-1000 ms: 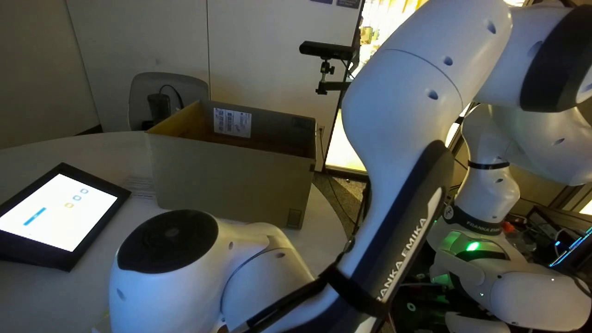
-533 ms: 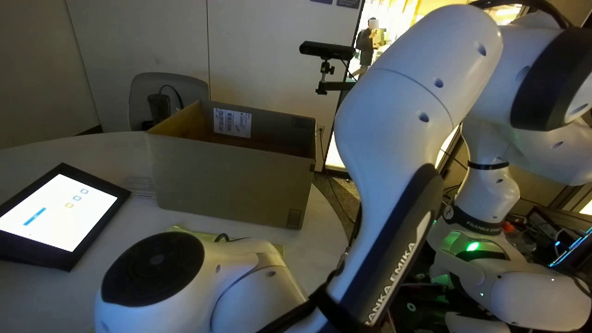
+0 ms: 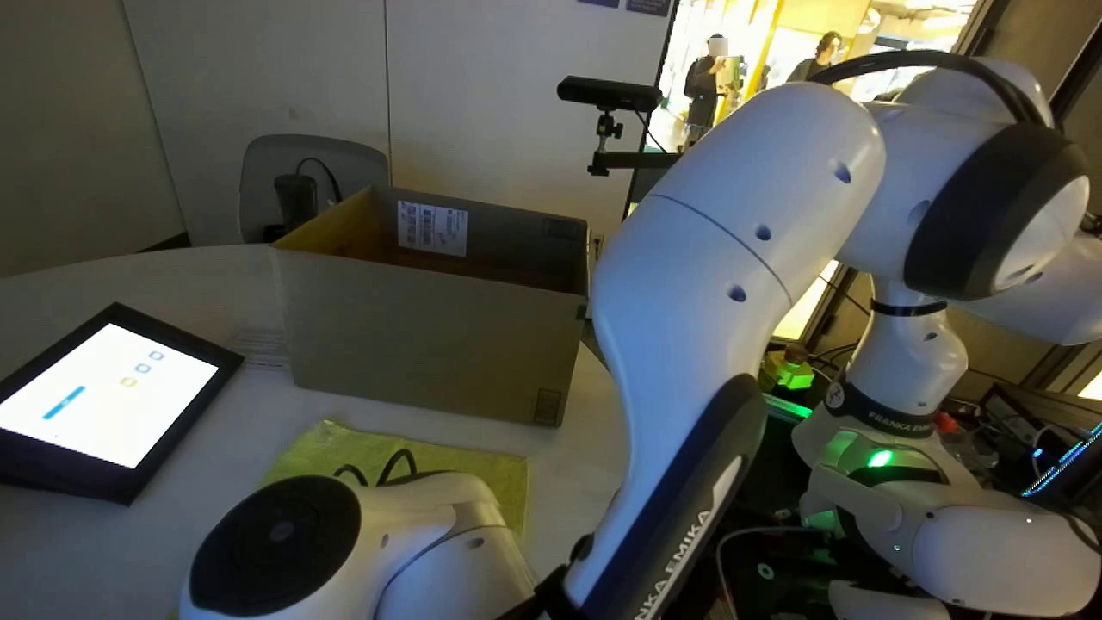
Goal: Pick up the marker and wrap it on the cloth, then put the cloth in the box
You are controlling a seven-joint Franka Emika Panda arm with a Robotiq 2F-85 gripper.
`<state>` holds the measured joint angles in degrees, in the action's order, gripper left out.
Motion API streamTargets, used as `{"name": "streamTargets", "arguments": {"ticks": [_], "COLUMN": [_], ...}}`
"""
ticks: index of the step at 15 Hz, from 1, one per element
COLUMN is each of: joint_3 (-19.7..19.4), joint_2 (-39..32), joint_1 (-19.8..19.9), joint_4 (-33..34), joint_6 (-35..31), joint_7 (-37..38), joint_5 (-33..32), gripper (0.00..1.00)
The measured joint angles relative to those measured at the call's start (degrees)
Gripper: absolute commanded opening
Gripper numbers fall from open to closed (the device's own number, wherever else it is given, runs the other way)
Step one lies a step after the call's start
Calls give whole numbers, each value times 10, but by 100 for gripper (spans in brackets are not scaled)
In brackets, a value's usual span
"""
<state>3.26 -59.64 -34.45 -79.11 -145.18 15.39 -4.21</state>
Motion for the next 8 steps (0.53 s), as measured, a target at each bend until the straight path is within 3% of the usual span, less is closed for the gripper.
{"name": "streamTargets", "arguments": {"ticks": [2,3,4,6,8], "joint_3": [-5,-7,-9,-10,-12], "joint_2": [-11,-16,-19,-20,-20], "joint_1": [0,0,0,0,0], "joint_4": [12,18,23,29,36], "joint_6": [0,1,4,14,25], "joint_7": [0,0,1,2,2], "joint_5": [0,0,0,0,0], "gripper": [100,95,74,70,53]}}
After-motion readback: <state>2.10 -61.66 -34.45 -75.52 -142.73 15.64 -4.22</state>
